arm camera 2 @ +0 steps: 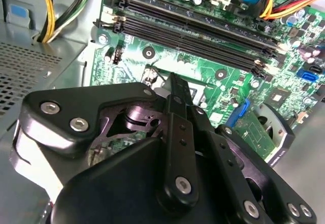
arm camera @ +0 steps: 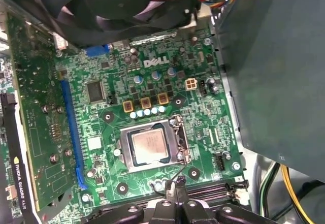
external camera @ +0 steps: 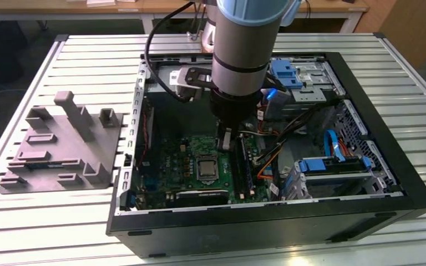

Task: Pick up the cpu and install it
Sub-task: 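Install the first cpu locking lever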

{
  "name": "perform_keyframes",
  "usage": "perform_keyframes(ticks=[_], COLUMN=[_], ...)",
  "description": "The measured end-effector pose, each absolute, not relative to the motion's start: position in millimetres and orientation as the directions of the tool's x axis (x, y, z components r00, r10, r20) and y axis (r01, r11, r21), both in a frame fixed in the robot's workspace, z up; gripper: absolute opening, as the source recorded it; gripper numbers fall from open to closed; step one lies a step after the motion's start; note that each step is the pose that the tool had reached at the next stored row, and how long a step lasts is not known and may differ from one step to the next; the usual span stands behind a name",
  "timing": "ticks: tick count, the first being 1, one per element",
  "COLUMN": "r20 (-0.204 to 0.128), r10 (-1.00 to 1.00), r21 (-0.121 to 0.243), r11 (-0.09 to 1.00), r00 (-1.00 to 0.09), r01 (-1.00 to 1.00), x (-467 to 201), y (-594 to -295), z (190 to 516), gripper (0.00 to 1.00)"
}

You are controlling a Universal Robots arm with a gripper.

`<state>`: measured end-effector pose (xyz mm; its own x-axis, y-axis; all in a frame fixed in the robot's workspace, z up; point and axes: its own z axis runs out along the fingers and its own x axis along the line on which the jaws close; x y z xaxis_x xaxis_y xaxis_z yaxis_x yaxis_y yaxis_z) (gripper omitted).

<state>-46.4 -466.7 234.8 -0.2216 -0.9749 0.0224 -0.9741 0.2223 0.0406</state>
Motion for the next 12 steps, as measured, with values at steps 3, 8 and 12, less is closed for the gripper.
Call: perform_keyframes(ticks=[3,8,12], r20=[0.022,0.022,0.023], r10=[-0.977,-0.980,-0.985], r21=[0.041,0.041,0.040], r11=[0.212,0.198,0.171], r00=[-0.211,-0.197,-0.170], r01=[-0.977,-0.979,-0.985], x=[-47.9,-49.4,-49.4], y=[-468.0,-470.7,-471.4], z=[234.0,233.1,231.9], gripper=[0.11,0.11,0.11])
